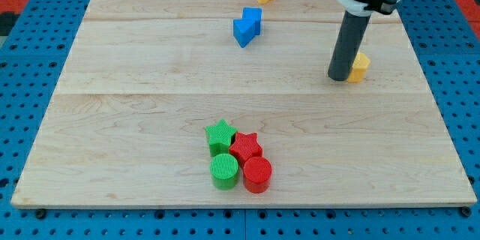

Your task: Separate the blue triangle and blue cube

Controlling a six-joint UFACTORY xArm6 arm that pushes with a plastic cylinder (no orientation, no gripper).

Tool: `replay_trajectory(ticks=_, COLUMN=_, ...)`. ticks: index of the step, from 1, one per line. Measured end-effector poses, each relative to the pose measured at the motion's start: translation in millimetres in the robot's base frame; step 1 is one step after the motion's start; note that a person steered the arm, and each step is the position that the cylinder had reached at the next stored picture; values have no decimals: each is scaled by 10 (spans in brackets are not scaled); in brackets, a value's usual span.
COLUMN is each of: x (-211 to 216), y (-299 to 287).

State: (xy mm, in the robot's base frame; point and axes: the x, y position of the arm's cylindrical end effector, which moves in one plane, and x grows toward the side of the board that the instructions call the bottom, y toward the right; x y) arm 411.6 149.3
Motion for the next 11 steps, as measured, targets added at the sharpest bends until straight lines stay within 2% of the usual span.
replay_trajectory(ticks=1, x=30, y=-603)
replay_trajectory(ticks=3, x=-476, y=-2423)
replay_trajectory(ticks=4, x=-940, y=-2569)
replay_trajectory(ticks=5, x=-1138, y=-2207)
replay_trajectory(ticks=6, x=-1202, y=-1536)
replay_trajectory(ticks=8, x=-847, y=-649)
replay_trajectory(ticks=9, x=-835, y=-1268)
replay_trajectory(ticks=10, x=-677, y=-1402)
replay_trajectory(ticks=11, x=-416, y=-800)
